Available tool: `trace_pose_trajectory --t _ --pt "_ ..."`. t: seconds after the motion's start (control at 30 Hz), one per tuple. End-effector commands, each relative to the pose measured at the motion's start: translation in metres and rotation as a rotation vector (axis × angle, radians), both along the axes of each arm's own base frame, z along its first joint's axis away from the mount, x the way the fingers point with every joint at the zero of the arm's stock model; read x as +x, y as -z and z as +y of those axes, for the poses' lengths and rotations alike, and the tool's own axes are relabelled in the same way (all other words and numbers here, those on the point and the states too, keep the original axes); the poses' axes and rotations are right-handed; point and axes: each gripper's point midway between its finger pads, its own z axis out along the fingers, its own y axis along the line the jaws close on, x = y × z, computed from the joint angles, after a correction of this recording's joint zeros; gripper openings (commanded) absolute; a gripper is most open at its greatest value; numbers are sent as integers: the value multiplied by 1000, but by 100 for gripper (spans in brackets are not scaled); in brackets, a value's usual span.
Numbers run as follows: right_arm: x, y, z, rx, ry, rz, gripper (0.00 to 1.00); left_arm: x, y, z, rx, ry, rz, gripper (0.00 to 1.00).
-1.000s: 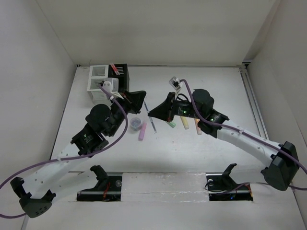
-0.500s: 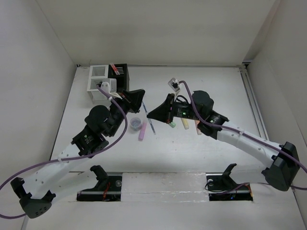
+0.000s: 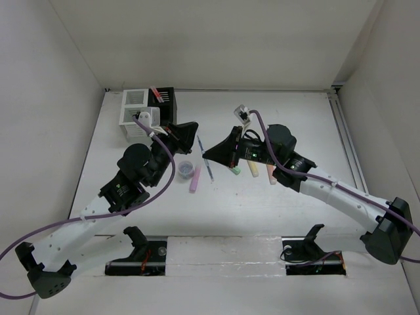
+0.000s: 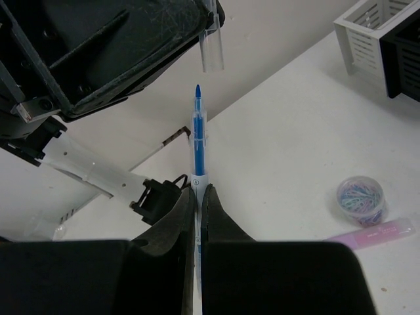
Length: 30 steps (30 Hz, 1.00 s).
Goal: Sort the stationery into containers
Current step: Close the pen cap on the pen.
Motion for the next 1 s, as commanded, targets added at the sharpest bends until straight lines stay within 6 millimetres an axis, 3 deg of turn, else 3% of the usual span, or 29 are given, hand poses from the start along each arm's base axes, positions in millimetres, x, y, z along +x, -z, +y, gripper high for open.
trace_pose_trajectory --t 0.0,0.47,0.83,0.97 --pt "-1 -32 0 60 11 -75 0 -3 -20 2 -32 6 -48 0" --pt "15 -37 -7 63 50 -92 0 -4 -17 -3 -23 26 -45 0" --pt "24 -30 -3 46 60 -87 0 -2 -9 -10 -8 47 -25 0" --pt "22 -42 -7 67 70 -106 0 -1 0 -12 5 47 -12 0"
